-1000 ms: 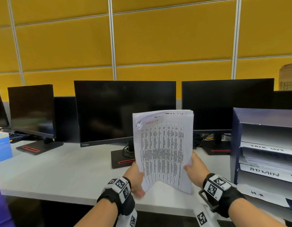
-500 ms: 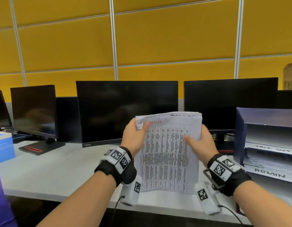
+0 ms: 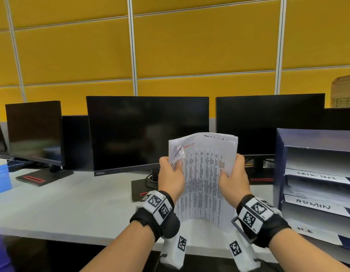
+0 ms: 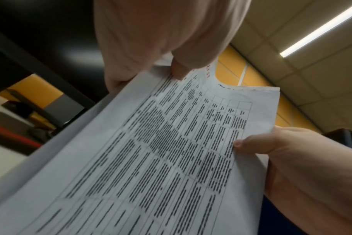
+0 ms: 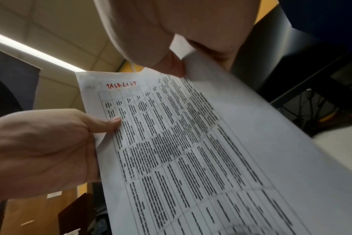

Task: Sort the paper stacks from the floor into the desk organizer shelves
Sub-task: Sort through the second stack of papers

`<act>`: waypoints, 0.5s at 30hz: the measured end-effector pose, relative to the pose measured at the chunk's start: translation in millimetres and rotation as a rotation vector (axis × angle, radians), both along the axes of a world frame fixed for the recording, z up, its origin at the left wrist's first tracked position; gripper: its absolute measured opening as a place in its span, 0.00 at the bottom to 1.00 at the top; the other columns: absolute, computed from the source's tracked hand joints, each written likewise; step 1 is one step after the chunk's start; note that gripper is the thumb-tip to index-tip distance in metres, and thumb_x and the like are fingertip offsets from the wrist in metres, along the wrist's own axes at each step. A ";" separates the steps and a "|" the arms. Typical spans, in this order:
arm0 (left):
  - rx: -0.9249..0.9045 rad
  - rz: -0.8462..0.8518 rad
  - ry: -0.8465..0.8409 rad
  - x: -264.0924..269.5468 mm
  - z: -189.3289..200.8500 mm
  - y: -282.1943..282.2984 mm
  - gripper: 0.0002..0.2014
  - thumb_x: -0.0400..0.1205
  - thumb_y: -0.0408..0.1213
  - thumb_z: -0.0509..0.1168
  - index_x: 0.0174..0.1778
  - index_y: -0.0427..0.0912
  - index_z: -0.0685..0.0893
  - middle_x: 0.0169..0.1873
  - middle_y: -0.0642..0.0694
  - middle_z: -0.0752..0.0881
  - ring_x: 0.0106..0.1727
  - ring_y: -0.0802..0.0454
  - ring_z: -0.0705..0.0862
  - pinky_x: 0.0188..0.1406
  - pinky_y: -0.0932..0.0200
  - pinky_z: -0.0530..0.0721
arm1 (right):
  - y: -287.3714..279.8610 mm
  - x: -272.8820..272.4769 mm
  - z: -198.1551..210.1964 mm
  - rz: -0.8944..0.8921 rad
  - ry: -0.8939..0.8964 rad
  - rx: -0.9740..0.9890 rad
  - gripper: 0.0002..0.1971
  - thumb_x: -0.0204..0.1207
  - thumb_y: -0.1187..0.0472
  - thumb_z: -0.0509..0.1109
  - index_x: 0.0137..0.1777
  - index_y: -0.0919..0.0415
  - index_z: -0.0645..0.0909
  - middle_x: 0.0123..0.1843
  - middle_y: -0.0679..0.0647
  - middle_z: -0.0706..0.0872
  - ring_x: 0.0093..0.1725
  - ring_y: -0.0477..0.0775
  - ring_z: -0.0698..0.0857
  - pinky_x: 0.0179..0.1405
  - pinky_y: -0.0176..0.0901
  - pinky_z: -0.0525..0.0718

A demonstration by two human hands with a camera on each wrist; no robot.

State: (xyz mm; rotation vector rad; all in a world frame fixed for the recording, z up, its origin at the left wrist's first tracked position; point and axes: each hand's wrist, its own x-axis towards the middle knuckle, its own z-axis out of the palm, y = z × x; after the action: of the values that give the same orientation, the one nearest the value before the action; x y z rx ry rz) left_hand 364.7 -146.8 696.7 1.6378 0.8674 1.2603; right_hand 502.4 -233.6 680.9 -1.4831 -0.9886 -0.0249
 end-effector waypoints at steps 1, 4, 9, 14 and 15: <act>-0.016 0.000 0.008 0.7 -5.3 1.8 0.08 0.87 0.42 0.57 0.59 0.46 0.68 0.51 0.46 0.82 0.52 0.46 0.84 0.59 0.41 0.84 | 1.6 2.0 -6.0 -0.005 -0.006 -0.023 0.24 0.79 0.71 0.60 0.71 0.53 0.61 0.59 0.50 0.78 0.56 0.52 0.80 0.57 0.52 0.83; -0.085 -0.012 0.011 1.2 -20.3 1.9 0.08 0.88 0.39 0.56 0.61 0.43 0.69 0.50 0.47 0.80 0.48 0.52 0.82 0.53 0.50 0.82 | 5.5 4.6 -21.8 -0.003 -0.007 -0.093 0.22 0.79 0.73 0.57 0.68 0.55 0.60 0.59 0.53 0.77 0.55 0.56 0.80 0.58 0.56 0.83; -0.135 -0.035 0.115 0.1 -39.6 1.6 0.05 0.88 0.35 0.56 0.59 0.46 0.69 0.57 0.43 0.81 0.57 0.44 0.83 0.62 0.40 0.83 | 9.7 5.8 -38.1 0.054 0.022 -0.257 0.24 0.76 0.77 0.57 0.68 0.59 0.58 0.63 0.56 0.78 0.60 0.57 0.81 0.61 0.51 0.81; -0.087 0.041 0.203 -7.2 -38.5 -9.2 0.10 0.87 0.28 0.56 0.63 0.42 0.72 0.60 0.42 0.80 0.64 0.41 0.80 0.63 0.43 0.81 | -16.8 6.6 -38.0 -0.001 -0.015 -0.340 0.24 0.74 0.79 0.60 0.65 0.60 0.60 0.56 0.52 0.79 0.54 0.54 0.82 0.56 0.46 0.81; -0.083 0.055 0.217 -10.0 -36.9 -10.3 0.11 0.87 0.29 0.57 0.64 0.41 0.73 0.61 0.41 0.81 0.64 0.40 0.80 0.63 0.43 0.81 | -22.8 6.7 -35.4 -0.016 -0.028 -0.345 0.23 0.74 0.79 0.59 0.64 0.59 0.60 0.54 0.52 0.79 0.52 0.54 0.82 0.53 0.45 0.81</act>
State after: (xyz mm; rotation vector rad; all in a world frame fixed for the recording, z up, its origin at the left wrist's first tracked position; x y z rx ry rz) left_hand 354.7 -157.1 659.9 1.7153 1.0896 1.0817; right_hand 509.1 -256.4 645.5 -1.8089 -1.0401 0.1198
